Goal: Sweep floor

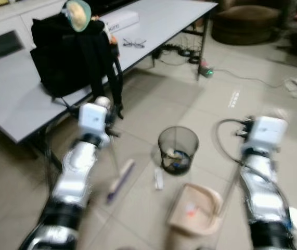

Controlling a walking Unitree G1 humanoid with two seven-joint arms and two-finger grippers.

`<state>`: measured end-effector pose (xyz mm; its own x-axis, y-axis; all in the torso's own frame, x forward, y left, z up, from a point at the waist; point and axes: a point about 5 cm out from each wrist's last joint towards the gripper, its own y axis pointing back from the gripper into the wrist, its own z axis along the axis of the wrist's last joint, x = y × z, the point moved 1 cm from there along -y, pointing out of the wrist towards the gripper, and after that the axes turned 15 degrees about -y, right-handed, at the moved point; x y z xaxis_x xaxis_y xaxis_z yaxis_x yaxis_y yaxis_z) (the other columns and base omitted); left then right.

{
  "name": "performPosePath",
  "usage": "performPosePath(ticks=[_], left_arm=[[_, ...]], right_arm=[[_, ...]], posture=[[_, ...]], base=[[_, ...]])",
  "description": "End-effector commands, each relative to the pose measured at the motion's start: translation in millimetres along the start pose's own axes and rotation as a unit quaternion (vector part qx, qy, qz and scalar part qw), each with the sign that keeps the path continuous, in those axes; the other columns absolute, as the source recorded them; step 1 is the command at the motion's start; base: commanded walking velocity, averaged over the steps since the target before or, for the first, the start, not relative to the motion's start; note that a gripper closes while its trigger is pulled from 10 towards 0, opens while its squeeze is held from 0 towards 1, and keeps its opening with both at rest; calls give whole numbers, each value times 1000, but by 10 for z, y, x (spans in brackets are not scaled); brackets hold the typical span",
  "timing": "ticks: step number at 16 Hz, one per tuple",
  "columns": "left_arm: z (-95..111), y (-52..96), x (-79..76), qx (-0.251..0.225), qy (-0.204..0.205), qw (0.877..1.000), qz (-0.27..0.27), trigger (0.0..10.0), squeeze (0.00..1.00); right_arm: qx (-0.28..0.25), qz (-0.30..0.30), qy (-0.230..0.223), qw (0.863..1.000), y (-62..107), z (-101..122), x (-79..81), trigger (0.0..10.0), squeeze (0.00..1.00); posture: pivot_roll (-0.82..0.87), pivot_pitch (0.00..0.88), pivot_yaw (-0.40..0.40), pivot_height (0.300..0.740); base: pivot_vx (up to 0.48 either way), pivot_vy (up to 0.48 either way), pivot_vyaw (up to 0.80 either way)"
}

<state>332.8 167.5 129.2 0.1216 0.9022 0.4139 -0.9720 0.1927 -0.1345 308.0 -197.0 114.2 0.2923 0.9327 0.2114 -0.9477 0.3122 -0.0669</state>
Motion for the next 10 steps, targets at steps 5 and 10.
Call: performPosePath(ticks=[5,10], left_arm=[[100,-28,-56,-31,-14,999,-18,10000,0],[91,-12,-39,-25,-8,1000,-16,10000,0]], right_arm=[[-4,-21,-12,1000,20,19,-85,10000,0],[14,-18,18,1000,40,-36,-84,10000,0]], posture=[[-16,0,127,740],[-15,0,134,740]], base=[[0,22,-624],[0,-384,0]])
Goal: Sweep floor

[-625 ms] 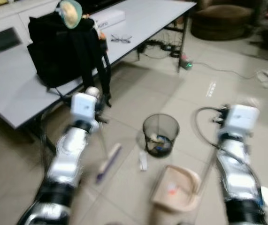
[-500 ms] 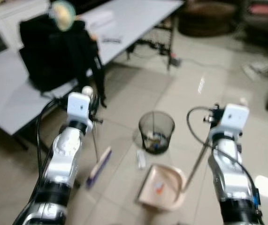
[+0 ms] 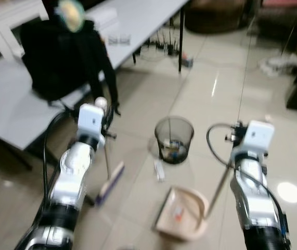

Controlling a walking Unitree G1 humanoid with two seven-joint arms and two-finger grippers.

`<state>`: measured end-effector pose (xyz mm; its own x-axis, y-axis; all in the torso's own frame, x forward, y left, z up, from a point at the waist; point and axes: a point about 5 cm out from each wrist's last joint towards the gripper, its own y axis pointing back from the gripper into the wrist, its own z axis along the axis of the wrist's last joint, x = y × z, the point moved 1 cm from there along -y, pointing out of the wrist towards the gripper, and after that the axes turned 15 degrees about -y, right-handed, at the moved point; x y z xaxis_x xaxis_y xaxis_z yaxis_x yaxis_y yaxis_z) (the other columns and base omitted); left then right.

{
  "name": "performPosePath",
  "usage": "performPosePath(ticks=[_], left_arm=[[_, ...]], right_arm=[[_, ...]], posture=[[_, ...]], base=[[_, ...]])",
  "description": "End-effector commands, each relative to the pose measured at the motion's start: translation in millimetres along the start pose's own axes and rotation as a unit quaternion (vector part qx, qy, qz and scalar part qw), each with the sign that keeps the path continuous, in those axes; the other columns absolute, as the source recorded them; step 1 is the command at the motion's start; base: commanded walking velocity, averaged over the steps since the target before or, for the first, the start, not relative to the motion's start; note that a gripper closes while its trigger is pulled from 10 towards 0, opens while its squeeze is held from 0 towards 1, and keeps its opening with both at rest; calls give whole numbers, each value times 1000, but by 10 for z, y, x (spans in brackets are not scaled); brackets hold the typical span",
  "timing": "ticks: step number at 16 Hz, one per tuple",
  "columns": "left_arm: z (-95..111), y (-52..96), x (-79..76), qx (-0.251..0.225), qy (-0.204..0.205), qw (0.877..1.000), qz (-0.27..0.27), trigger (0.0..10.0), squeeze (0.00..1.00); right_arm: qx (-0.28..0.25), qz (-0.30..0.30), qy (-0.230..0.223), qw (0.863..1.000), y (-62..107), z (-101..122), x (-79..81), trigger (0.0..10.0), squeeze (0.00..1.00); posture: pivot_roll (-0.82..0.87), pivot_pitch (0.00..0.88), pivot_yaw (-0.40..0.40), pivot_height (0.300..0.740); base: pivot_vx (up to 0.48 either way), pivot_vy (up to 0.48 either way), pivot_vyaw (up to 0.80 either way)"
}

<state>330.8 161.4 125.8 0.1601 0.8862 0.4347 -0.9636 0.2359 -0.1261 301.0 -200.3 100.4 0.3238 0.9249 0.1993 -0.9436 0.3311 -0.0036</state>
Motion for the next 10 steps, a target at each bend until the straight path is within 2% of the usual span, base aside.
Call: performPosePath(ticks=[1,3,4,6,9,10], left_arm=[[100,-32,46,-20,4,1000,8,10000,0],[143,-88,77,-26,5,1000,8,10000,0],[133,-114,100,-26,22,999,18,10000,0],[113,-128,123,-20,30,999,33,10000,0],[121,-156,141,-16,33,998,41,10000,0],[115,-162,148,-14,32,998,45,10000,0]], right_arm=[[-14,-3,16,1000,-33,92,-5,10000,0],[-23,15,14,1000,-104,178,42,10000,0],[-16,37,-8,999,-138,182,101,10000,0],[-7,42,-18,999,-147,159,132,10000,0],[-2,45,-22,999,-184,167,167,10000,0],[1,47,-14,999,-207,168,172,10000,0]], posture=[[-13,0,133,740],[1,0,124,740],[5,0,121,740],[1,0,120,740],[-2,0,114,740],[-2,0,112,740]], base=[[0,0,0],[0,0,0],[0,0,0],[0,0,0],[336,0,-475],[375,0,0]])
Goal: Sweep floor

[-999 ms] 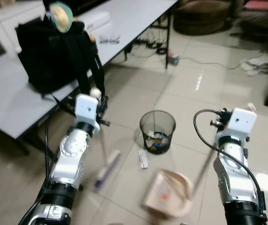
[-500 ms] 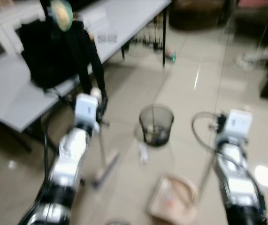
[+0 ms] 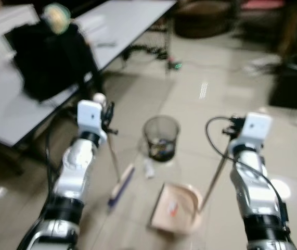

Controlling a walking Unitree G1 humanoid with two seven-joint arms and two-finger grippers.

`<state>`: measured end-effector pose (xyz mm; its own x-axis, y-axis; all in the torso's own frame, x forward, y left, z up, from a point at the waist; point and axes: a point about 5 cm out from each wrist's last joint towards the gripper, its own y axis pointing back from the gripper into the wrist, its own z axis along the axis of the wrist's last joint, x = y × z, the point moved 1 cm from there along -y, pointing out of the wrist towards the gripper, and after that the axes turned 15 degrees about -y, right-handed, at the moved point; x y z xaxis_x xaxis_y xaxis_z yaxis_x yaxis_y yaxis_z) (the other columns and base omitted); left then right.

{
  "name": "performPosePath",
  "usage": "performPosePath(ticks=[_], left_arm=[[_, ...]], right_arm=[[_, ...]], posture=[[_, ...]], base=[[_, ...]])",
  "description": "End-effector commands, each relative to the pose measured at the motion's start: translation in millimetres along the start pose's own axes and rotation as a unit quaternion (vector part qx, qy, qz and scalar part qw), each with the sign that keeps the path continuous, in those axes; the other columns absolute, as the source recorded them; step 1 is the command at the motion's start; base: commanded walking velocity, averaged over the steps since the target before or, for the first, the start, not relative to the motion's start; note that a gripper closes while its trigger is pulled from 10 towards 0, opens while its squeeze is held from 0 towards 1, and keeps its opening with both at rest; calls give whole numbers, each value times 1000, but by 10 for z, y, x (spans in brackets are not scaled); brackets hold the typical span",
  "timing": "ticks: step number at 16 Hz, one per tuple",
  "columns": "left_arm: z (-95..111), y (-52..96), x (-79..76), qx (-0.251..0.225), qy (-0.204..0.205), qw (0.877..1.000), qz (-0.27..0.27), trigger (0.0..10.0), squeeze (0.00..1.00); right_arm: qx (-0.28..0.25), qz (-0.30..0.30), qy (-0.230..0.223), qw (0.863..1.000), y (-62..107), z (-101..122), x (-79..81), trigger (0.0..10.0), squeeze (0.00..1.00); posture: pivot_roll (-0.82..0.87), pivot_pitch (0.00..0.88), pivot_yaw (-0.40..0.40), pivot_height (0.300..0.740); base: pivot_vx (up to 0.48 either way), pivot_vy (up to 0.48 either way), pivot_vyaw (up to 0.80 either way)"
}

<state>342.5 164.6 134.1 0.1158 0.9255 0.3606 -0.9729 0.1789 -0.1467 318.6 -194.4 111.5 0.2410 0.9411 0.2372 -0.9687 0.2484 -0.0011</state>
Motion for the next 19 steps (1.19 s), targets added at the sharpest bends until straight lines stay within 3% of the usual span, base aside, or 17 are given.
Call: performPosePath(ticks=[1,19], left_arm=[[78,-51,62,-15,-4,1000,16,10000,0],[74,-52,73,-10,-11,1000,24,10000,0]], right_arm=[[-8,8,10,1000,-76,83,41,10000,0],[-9,14,11,1000,-197,107,61,10000,0]], posture=[[-2,0,112,740],[3,10,102,740]], base=[[382,0,0],[402,0,0]])
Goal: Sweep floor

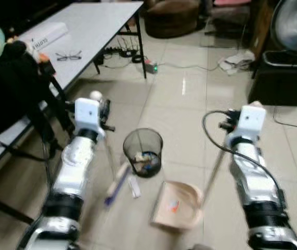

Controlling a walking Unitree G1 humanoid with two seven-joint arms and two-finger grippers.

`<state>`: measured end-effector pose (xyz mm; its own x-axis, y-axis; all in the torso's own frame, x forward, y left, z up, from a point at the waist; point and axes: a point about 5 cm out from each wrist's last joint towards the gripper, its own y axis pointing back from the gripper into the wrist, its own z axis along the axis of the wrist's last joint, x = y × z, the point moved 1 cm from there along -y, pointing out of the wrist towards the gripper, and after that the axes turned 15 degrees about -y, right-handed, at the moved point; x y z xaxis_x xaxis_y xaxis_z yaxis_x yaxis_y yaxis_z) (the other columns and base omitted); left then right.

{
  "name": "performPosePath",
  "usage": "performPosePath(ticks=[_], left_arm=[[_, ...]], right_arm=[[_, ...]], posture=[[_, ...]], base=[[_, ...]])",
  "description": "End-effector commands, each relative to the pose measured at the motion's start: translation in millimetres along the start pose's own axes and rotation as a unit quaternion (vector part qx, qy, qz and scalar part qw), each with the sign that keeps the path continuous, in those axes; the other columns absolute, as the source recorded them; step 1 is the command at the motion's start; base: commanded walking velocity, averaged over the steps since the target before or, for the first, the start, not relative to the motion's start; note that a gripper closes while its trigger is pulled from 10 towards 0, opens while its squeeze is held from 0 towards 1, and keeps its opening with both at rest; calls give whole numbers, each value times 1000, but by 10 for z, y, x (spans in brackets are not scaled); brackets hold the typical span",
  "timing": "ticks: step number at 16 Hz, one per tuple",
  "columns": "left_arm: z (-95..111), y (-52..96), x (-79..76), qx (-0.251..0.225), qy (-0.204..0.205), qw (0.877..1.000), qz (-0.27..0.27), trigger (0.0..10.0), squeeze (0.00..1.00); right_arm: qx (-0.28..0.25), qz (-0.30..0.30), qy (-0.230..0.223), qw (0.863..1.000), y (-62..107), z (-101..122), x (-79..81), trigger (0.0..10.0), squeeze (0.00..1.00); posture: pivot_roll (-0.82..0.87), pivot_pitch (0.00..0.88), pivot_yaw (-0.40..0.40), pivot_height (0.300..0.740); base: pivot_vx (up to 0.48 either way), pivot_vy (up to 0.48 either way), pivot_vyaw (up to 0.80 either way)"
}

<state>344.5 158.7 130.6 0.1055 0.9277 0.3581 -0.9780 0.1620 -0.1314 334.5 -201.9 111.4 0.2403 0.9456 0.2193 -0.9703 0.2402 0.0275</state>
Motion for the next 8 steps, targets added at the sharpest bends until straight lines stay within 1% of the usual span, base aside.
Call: performPosePath(ticks=[1,5,8], left_arm=[[89,-24,140,-20,-12,1000,19,10000,0],[58,9,168,-17,-15,1000,20,10000,0],[-54,97,222,3,-30,999,25,10000,0]], right_arm=[[-25,13,3,1000,-23,100,91,10000,0],[-25,13,5,1000,-22,84,86,10000,0],[-26,21,9,999,3,51,91,10000,0]], posture=[[3,11,102,740],[4,24,103,740],[7,61,97,740]], base=[[405,0,0],[377,0,0],[0,0,0]])
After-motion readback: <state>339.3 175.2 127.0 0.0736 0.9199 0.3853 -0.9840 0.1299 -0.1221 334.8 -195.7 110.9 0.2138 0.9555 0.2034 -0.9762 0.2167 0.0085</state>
